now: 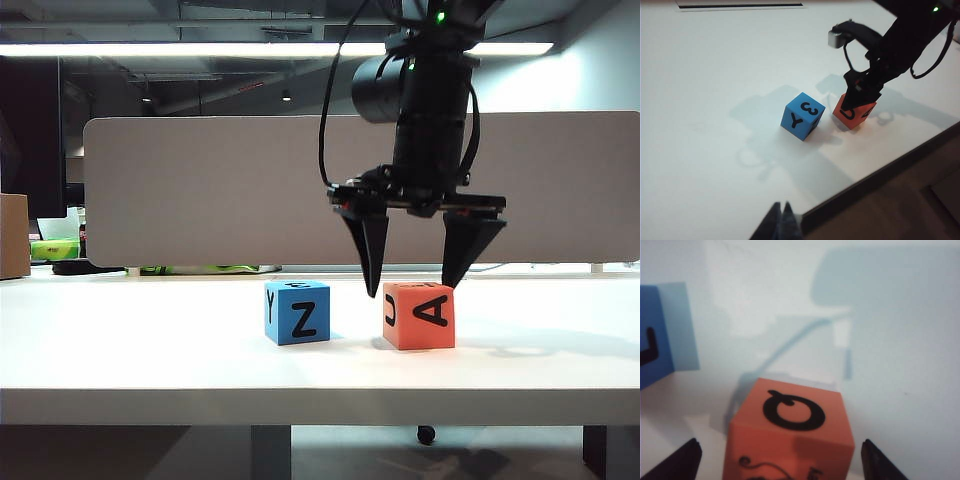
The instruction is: Stack the letter block on the right onto the letter block on the left.
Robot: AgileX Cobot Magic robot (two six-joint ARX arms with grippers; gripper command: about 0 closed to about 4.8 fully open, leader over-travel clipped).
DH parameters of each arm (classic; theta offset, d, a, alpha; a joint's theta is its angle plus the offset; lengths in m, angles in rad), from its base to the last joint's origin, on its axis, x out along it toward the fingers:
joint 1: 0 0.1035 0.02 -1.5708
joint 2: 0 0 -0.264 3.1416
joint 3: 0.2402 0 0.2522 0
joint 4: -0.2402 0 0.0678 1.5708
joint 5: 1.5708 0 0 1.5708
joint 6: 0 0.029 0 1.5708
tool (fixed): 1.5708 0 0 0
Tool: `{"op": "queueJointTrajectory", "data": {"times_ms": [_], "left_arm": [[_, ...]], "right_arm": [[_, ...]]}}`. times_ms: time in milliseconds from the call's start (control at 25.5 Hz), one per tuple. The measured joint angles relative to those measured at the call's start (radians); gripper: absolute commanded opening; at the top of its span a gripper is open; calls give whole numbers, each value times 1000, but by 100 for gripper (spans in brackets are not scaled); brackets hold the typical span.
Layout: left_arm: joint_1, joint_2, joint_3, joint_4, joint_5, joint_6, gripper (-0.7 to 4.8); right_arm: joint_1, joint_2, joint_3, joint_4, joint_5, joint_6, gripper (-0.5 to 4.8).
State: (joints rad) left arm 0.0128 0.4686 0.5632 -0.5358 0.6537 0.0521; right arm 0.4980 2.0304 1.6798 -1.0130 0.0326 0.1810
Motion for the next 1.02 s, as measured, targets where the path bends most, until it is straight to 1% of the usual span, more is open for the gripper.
{"op": "queueJointTrajectory", "data": {"times_ms": [39,78,118,196,313,588,705,823,862,1019], "left_arm": [[0,0,0,0,0,0,-6],[0,-1,0,0,0,0,-6],[0,-1,0,0,0,0,-6],[0,-5,0,0,0,0,-6],[0,-5,0,0,0,0,-6],[0,-6,0,0,0,0,-6],[0,-6,0,0,0,0,-6],[0,-6,0,0,0,0,-6],[0,-6,0,1,0,0,-6],[0,-6,0,2,0,0,-6]], "right_arm": [[0,8,0,0,0,0,429],[0,14,0,-2,0,0,416],[0,20,0,-5,-1,0,377],[0,27,-1,-23,-1,0,333],[0,27,-1,-28,-2,0,304],[2,27,1,-54,-7,0,304],[5,27,28,-89,-8,0,305],[13,27,94,-112,-9,0,305],[19,27,149,-124,-10,0,305],[37,26,275,-129,-10,0,305]]}}
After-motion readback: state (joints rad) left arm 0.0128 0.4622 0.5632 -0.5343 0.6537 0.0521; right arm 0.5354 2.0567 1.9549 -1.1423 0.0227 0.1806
